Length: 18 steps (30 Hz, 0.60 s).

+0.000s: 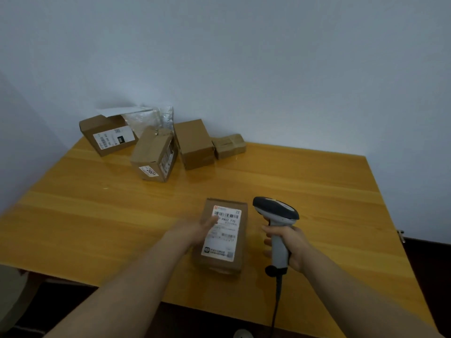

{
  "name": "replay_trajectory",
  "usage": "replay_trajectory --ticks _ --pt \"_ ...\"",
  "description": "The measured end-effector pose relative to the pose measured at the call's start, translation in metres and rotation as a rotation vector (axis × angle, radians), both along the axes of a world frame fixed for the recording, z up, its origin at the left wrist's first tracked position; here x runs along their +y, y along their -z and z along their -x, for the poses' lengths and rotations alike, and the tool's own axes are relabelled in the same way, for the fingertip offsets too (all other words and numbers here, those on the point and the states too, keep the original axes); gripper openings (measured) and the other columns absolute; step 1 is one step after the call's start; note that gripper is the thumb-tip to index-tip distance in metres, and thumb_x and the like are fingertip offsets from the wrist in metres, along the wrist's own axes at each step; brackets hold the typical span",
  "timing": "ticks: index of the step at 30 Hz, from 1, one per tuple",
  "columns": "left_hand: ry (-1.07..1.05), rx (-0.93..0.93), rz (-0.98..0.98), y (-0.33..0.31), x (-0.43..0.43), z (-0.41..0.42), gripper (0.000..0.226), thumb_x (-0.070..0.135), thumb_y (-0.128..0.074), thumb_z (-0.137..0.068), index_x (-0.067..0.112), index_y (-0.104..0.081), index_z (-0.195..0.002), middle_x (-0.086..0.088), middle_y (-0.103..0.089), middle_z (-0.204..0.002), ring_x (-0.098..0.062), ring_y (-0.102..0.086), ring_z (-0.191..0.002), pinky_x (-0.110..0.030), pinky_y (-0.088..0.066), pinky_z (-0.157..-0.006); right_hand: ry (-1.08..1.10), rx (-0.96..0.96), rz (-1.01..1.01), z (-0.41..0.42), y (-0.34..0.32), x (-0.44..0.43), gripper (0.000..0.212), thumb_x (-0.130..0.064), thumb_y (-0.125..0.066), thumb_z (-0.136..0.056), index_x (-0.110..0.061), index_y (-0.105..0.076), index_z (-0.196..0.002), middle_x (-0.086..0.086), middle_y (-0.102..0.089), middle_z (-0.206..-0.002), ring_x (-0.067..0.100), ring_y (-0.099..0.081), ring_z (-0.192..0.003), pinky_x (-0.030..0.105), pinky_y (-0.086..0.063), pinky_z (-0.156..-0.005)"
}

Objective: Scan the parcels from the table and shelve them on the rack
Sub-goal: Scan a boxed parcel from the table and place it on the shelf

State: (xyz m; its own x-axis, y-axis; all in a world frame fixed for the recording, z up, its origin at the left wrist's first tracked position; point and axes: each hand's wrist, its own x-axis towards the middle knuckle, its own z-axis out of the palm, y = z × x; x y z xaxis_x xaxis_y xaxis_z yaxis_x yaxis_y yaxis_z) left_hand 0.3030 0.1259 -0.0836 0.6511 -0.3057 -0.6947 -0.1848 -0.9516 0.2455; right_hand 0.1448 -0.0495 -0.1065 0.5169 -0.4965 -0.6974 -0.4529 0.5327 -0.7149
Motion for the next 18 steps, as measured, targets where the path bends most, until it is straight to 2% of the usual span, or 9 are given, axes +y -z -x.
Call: replay_trajectory --ticks 1,2,5,7,9,11,12,14,18 --pt "-0.114 0.043 0.032 0.003 0.001 0.0 0.087 0.077 -0.016 -0.086 0.016 -0.041 -0.143 -0.015 -0.05 -0.138 -0.03 -0.059 -0.103 -0.033 -0.05 -0.069 -0.011 0.0 -0.014 -0.001 0.0 0.003 0.044 -0.014 -0.085 -0.069 -0.01 -0.062 -0.106 0.017 -0.065 -0.102 0.035 -0.065 -0.093 0.04 -0.059 -0.06" --pt "-0.221 0.089 0.067 0.007 0.003 0.001 0.088 0.076 -0.011 -0.087 0.015 -0.04 -0.143 -0.016 -0.048 -0.139 -0.033 -0.057 -0.108 -0.035 -0.048 -0.07 -0.026 -0.002 -0.027 -0.003 0.001 0.006 0.044 -0.014 -0.085 -0.068 -0.01 -0.061 -0.105 0.018 -0.066 -0.102 0.035 -0.066 -0.093 0.038 -0.058 -0.059" --pt "-0.397 0.224 0.228 0.025 0.007 0.013 0.09 0.078 -0.017 -0.085 0.013 -0.041 -0.143 -0.017 -0.04 -0.146 -0.037 -0.039 -0.133 -0.047 -0.039 -0.103 -0.104 -0.011 -0.035 -0.009 0.002 0.02 0.042 -0.016 -0.085 -0.067 -0.009 -0.064 -0.103 0.015 -0.069 -0.097 0.032 -0.065 -0.089 0.04 -0.055 -0.067" --pt "-0.467 0.274 0.342 0.036 0.008 0.023 0.084 0.075 -0.031 -0.087 0.014 -0.04 -0.144 -0.017 -0.036 -0.149 -0.036 -0.035 -0.136 -0.051 -0.032 -0.11 -0.15 -0.03 -0.034 -0.014 -0.001 0.027 0.037 -0.015 -0.084 -0.067 -0.011 -0.065 -0.099 0.009 -0.071 -0.089 0.028 -0.065 -0.083 0.035 -0.05 -0.062" --pt "-0.574 0.308 0.488 0.038 0.008 0.032 0.071 0.059 -0.047 -0.091 0.011 -0.035 -0.143 -0.016 -0.044 -0.141 -0.034 -0.047 -0.126 -0.05 -0.042 -0.103 -0.162 -0.047 -0.025 -0.017 -0.006 0.028 0.036 -0.014 -0.083 -0.069 -0.009 -0.067 -0.1 0.007 -0.073 -0.086 0.027 -0.067 -0.082 0.034 -0.051 -0.061" --pt "-0.754 0.397 0.674 0.035 0.013 0.035 0.061 0.039 -0.06 -0.09 0.012 -0.03 -0.136 -0.012 -0.059 -0.119 -0.029 -0.062 -0.104 -0.043 -0.054 -0.083 -0.155 -0.081 -0.021 -0.019 -0.013 0.025 0.036 -0.014 -0.082 -0.067 -0.007 -0.068 -0.1 0.009 -0.074 -0.087 0.029 -0.068 -0.084 0.04 -0.054 -0.068" --pt "-0.797 0.437 0.73 0.031 0.016 0.033 0.06 0.033 -0.064 -0.088 0.015 -0.028 -0.132 -0.01 -0.061 -0.112 -0.028 -0.064 -0.096 -0.04 -0.055 -0.074 -0.151 -0.106 -0.024 -0.021 -0.018 0.022 0.037 -0.015 -0.082 -0.065 -0.007 -0.069 -0.099 0.009 -0.074 -0.086 0.03 -0.068 -0.084 0.042 -0.055 -0.071" --pt "-0.768 0.479 0.772 0.02 0.024 0.023 0.074 0.03 -0.074 -0.079 0.018 -0.025 -0.134 -0.01 -0.06 -0.111 -0.028 -0.062 -0.097 -0.041 -0.054 -0.077 -0.157 -0.145 -0.017 -0.024 -0.028 0.019 0.043 -0.017 -0.082 -0.06 -0.007 -0.069 -0.099 0.01 -0.074 -0.086 0.03 -0.068 -0.083 0.042 -0.054 -0.071" --pt "-0.673 0.45 0.799 -0.007 0.035 -0.009 0.119 0.024 -0.085 -0.064 0.03 -0.001 -0.15 -0.009 -0.05 -0.127 -0.027 -0.055 -0.108 -0.043 -0.049 -0.091 -0.155 -0.183 0.065 -0.036 -0.049 0.023 0.042 -0.012 -0.08 -0.07 -0.007 -0.065 -0.109 0.015 -0.069 -0.102 0.032 -0.063 -0.095 0.048 -0.054 -0.08"
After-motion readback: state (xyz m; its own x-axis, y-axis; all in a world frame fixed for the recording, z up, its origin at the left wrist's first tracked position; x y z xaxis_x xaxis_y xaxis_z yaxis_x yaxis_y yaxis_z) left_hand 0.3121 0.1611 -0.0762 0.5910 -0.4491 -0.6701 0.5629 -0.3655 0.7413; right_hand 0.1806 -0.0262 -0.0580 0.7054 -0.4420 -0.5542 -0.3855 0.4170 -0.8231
